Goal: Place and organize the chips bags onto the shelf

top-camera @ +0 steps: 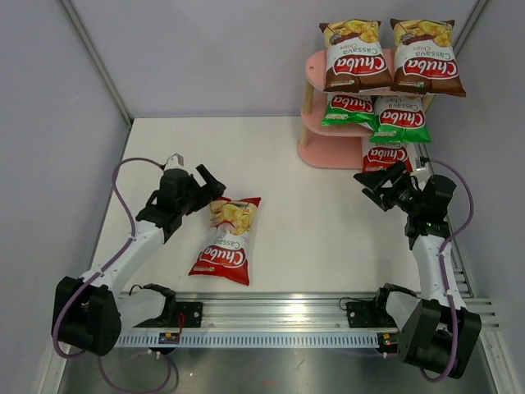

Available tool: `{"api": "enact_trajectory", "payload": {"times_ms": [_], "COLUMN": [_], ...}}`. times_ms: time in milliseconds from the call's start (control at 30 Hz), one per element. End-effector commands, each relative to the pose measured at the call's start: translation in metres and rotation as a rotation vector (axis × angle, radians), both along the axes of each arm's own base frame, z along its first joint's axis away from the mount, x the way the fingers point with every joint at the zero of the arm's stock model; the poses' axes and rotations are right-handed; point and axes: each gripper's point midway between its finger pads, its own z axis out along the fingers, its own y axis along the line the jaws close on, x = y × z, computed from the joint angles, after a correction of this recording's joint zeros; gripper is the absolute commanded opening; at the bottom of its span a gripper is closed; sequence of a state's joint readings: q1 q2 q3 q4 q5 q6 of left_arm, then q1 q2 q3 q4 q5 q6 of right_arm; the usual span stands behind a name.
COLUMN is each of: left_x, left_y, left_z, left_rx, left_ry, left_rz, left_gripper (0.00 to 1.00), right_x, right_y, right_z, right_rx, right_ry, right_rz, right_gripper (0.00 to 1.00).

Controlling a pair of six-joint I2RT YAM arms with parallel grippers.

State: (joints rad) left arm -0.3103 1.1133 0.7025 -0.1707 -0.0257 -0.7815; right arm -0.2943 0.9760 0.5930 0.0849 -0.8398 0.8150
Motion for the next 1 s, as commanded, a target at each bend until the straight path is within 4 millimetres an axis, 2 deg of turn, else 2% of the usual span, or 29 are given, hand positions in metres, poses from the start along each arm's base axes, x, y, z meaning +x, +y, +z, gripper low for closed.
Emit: {"api": "enact_trajectory", "payload": {"times_ms": [0,33,67,100,133,167,200,300,333,467,500,633,767,900,967], "left_x": [0.006,0.007,0.014,0.014,0.011,0.014,0.015,0.017,0.017,0.015,0.008,-0.004,-0.002,0.0,0.001], "left_y": [0.005,0.007,0.017,0.014,0.004,0.01,0.006,-0.001,0.0,0.0,-0.003,-0.016,-0.023,-0.028,-0.035], "left_z": [0.004,-0.004,-0.007,-0.017,-0.018,-0.023,-0.033,-0.049,-0.064,-0.093,-0.099,-0.107,-0.104,-0.11,-0.114], "left_rx": [0.026,0.013,-0.008,-0.04,-0.113,-0.138,-0.163,-0.181,-0.192,-0.217,-0.241,-0.344,-0.4,-0.427,-0.414], "left_ry": [-0.046,-0.043,-0.046,-0.037,-0.044,-0.054,-0.043,-0.034,0.012,0.031,0.041,0.04,-0.002,0.016,0.021], "left_rz": [-0.159,-0.182,-0.163,-0.197,-0.261,-0.253,-0.281,-0.341,-0.335,-0.343,-0.357,-0.401,-0.415,-0.401,-0.403], "left_gripper": [0.99,0.99,0.99,0.99,0.99,0.99,0.99,0.98,0.97,0.96,0.96,0.96,0.95,0.81,0.71], "right_x": [-0.003,-0.004,-0.006,-0.007,-0.008,-0.013,-0.014,-0.023,-0.023,-0.029,-0.03,-0.029,-0.03,-0.031,-0.032], "right_y": [0.008,0.009,0.011,0.013,0.015,0.019,0.022,0.035,0.038,0.046,0.048,0.051,0.055,0.059,0.061], "right_z": [0.022,0.024,0.025,0.029,0.031,0.032,0.039,0.043,0.043,0.049,0.05,0.051,0.049,0.048,0.047], "right_rx": [-0.027,-0.024,-0.014,-0.014,-0.006,0.021,0.018,0.035,0.034,0.017,0.016,0.009,0.013,0.016,0.011], "right_ry": [-0.081,-0.088,-0.093,-0.117,-0.129,-0.127,-0.173,-0.196,-0.198,-0.228,-0.228,-0.234,-0.227,-0.224,-0.223], "right_rz": [0.065,0.071,0.089,0.101,0.116,0.146,0.167,0.237,0.248,0.291,0.295,0.306,0.317,0.33,0.333], "right_gripper": [0.99,1.0,0.99,0.99,0.99,1.0,1.0,0.99,0.99,0.99,0.99,1.0,0.99,0.99,0.99]}}
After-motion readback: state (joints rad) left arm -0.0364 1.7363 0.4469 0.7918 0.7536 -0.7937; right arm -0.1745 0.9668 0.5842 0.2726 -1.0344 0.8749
